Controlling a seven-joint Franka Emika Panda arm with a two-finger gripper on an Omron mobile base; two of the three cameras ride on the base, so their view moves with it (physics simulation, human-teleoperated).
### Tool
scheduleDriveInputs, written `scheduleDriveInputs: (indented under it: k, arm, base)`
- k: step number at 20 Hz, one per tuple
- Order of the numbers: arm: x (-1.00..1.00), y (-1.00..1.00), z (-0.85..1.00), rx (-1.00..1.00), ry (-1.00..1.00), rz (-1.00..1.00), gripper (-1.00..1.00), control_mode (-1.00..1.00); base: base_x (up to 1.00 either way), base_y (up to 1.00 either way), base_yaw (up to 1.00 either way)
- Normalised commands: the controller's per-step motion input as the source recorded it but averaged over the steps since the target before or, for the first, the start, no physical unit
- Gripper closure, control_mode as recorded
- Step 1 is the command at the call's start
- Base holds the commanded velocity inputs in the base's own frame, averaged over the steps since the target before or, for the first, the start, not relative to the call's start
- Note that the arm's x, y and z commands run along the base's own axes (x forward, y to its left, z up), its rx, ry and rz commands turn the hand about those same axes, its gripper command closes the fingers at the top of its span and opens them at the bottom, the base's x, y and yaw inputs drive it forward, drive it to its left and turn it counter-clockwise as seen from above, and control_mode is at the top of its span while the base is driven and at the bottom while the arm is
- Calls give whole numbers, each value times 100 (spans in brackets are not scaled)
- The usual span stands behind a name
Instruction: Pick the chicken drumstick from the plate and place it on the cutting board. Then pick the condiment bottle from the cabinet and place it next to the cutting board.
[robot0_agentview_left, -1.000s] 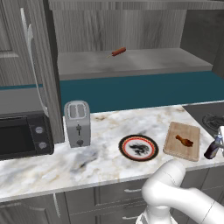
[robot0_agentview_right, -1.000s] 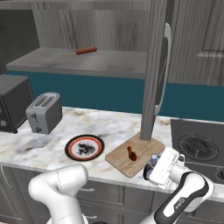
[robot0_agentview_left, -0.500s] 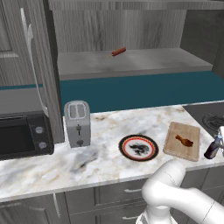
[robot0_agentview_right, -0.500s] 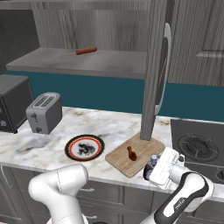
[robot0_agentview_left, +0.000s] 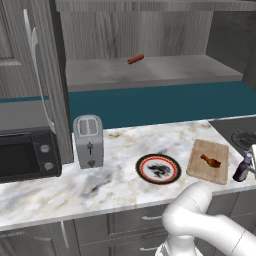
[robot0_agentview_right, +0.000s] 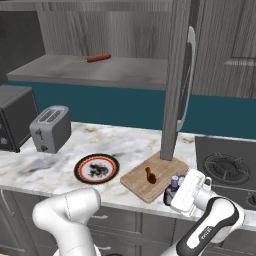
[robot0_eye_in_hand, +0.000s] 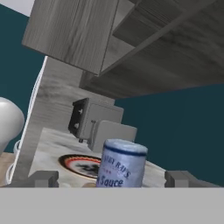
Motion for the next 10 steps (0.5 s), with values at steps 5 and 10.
scheduleDriveInputs:
  k: [5, 10]
  arm:
    - [0, -3, -3, 0, 0, 0, -100, -100]
    - [-1, -5, 0, 0, 0, 0, -100, -100]
  base:
    - [0, 0, 0]
    - [0, 0, 0]
